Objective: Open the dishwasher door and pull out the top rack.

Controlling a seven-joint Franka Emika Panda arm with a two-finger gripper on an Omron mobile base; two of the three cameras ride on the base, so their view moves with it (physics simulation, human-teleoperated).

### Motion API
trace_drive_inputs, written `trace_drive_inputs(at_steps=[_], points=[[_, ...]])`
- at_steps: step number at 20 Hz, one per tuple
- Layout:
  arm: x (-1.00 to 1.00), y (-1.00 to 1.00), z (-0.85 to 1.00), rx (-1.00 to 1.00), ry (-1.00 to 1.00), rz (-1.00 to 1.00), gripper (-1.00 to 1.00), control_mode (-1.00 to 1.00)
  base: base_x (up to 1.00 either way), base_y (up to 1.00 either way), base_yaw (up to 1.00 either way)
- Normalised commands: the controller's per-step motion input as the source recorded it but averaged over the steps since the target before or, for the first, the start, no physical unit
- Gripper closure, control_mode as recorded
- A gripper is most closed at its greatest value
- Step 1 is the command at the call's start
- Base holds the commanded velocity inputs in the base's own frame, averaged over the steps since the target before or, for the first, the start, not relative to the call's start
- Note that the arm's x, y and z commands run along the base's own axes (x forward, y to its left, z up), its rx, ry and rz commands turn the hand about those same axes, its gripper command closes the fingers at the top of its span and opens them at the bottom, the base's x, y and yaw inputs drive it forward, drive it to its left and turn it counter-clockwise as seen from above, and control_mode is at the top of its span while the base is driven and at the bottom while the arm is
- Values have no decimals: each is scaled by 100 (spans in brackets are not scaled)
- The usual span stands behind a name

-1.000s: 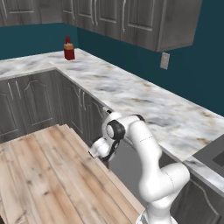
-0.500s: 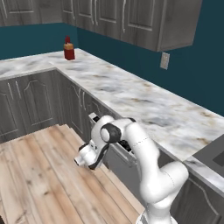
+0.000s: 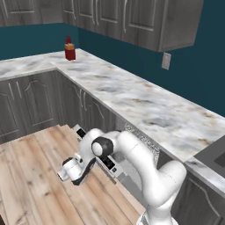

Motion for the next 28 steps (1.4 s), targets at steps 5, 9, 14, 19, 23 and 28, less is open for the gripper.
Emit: trace_drive_inputs(at_steps=[5,9,14,19,23,28], points=[[-34,63,-51,0,4,0,100,-100,0,0,0],[-32,69,-58,0,6,0,100,-100,0,0,0],[-24,68,-67,0,8,0,100,-100,0,0,0],[-36,48,17,0,3,0,100,-100,0,0,0],[-44,29,100,0,0,0,100,-100,0,0,0],[-19,2,100,0,11,-4,100,-100,0,0,0]])
